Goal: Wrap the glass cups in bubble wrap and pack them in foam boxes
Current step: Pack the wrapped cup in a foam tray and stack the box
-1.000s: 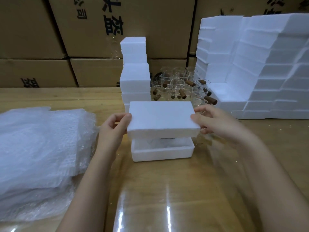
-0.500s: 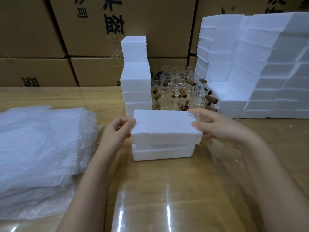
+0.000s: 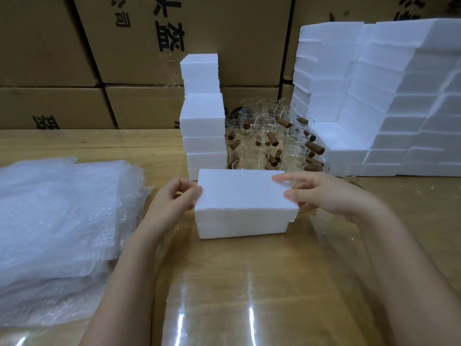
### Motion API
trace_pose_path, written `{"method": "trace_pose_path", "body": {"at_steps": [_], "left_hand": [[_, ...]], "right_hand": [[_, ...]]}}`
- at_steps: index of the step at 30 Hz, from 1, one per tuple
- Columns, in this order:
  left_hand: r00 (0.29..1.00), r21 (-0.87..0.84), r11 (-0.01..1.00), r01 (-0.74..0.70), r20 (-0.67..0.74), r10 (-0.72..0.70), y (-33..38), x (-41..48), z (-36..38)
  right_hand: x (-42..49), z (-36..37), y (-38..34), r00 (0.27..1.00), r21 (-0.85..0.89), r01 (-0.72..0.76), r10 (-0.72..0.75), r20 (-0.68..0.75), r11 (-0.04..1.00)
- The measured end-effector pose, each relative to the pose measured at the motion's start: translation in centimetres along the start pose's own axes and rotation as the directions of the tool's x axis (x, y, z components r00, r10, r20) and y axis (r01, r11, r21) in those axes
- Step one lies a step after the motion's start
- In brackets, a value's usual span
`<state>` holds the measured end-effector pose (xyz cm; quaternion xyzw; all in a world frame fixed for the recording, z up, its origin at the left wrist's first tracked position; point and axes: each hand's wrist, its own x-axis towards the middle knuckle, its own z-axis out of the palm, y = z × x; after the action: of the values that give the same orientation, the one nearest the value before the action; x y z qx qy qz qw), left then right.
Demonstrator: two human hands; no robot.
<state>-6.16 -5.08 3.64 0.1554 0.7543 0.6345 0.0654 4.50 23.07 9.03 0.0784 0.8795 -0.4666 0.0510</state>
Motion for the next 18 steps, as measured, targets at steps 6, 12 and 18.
{"method": "trace_pose_path", "body": {"at_steps": [6, 12, 18], "left_hand": [[1.0, -0.013, 1.0, 0.027, 0.01, -0.027, -0.11, -0.02, 0.03], [0.998, -0.017, 0.998, 0.058, -0.03, -0.059, -0.41, 0.38, 0.21], [0.997, -0.02, 0.997, 0.074, -0.022, -0.075, -0.4, 0.46, 0.07]], "right_hand": [[0.17, 0.21, 0.06, 1.0, 0.011, 0.006, -0.006, -0.027, 1.0], [0.4, 0.44, 0.3, 0.999, -0.007, 0.013, -0.013, -0.051, 1.0], [0.56, 0.54, 0.33, 0.998, -0.028, 0.016, -0.018, -0.053, 0.999]]}}
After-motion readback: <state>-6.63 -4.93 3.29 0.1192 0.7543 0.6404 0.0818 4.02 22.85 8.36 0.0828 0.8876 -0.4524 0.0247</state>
